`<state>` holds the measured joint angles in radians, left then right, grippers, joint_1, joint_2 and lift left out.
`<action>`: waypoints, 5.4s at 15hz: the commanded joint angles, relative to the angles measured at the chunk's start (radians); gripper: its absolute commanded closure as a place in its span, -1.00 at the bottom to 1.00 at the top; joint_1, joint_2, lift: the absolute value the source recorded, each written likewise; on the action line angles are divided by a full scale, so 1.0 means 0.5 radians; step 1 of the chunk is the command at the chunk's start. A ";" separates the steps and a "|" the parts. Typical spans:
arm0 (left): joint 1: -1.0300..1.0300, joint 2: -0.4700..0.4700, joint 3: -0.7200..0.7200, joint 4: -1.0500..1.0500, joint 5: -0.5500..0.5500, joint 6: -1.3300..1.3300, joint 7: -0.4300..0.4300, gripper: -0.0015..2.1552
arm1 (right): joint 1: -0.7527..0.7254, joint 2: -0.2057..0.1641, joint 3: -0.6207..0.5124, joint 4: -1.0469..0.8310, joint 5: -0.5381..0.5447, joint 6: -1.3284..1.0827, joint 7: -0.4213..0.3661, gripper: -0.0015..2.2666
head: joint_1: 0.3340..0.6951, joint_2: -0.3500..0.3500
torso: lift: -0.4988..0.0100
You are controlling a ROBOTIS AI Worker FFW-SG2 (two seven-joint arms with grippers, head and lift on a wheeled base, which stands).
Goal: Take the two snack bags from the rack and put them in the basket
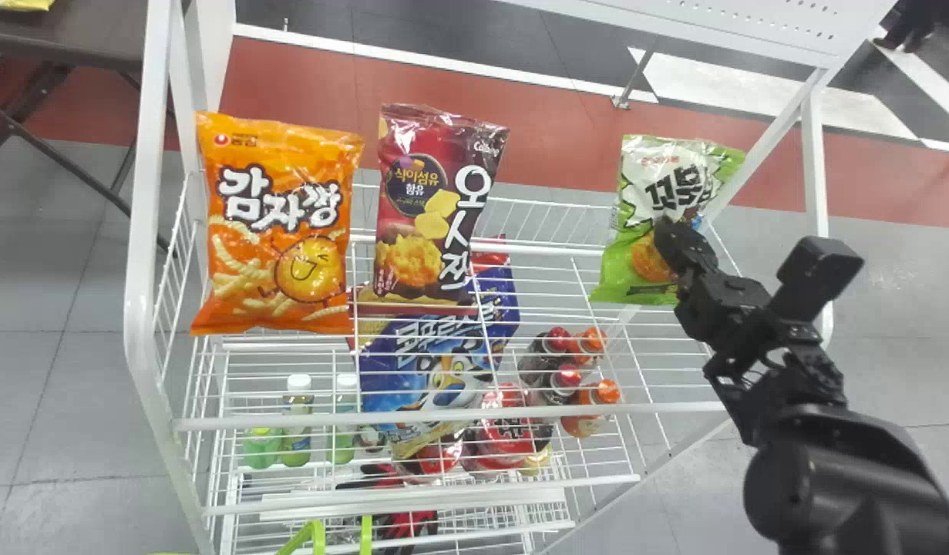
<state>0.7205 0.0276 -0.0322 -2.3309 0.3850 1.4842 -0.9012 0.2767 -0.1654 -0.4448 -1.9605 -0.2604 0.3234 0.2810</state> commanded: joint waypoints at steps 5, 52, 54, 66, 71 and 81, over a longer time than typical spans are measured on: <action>-0.002 -0.012 -0.021 -0.011 0.003 -0.031 -0.005 0.46 | 0.520 0.101 -0.150 -0.942 -0.286 1.365 0.003 0.99 | 1.00 -1.00 | 0.92; 0.099 -0.028 -0.049 -0.020 0.006 -0.227 -0.032 0.46 | 1.244 0.266 0.859 -0.718 0.361 -0.734 -0.175 -0.92 | 1.00 -1.00 | 0.92; 0.133 -0.034 -0.028 -0.026 0.006 -0.258 -0.045 0.46 | 1.244 0.279 0.856 -0.718 0.355 -0.703 -0.197 -0.92 | 1.00 -1.00 | 0.92; 0.151 -0.034 -0.018 -0.001 0.006 -0.307 -0.051 0.46 | 1.278 0.282 0.862 -0.764 0.377 -0.679 -0.194 -0.92 | 1.00 -1.00 | 0.92; 0.148 -0.037 -0.028 0.008 0.003 -0.307 -0.038 0.46 | 1.281 0.282 0.868 -0.779 0.380 -0.660 -0.194 -0.92 | 1.00 -1.00 | 0.92; 0.142 -0.046 -0.031 0.014 0.003 -0.307 -0.051 0.46 | 1.284 0.282 0.865 -0.798 0.380 -0.666 -0.188 -0.92 | 1.00 -1.00 | 0.92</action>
<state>0.7911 0.0055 -0.0477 -2.3216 0.3865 1.3305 -0.9266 0.9185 -0.0245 -0.0121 -2.3587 -0.0705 -0.0087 0.1871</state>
